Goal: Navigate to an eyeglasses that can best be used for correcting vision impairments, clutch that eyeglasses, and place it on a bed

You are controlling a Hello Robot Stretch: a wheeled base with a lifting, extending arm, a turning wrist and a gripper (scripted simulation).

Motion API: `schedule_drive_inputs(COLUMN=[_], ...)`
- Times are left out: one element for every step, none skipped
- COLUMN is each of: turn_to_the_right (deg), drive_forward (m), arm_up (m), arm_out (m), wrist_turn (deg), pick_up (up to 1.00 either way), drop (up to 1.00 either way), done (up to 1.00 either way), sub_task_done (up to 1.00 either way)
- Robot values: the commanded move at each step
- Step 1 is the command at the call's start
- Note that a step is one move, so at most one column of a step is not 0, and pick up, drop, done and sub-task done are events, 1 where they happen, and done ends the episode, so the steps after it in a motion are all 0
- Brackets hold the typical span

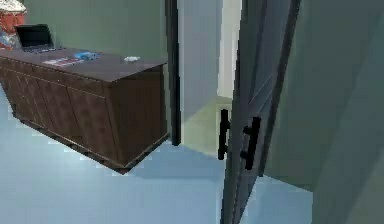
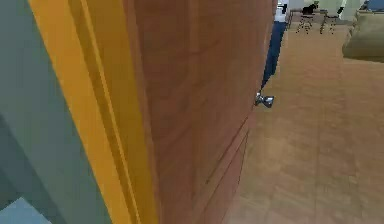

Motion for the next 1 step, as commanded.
schedule_drive_inputs(turn_to_the_right=[-45.0], drive_forward=[0.00], arm_up=[0.00], arm_out=[0.00], wrist_turn=[0.0], pick_up=[0.00], drop=[0.00], done=[0.00], sub_task_done=[0.00])
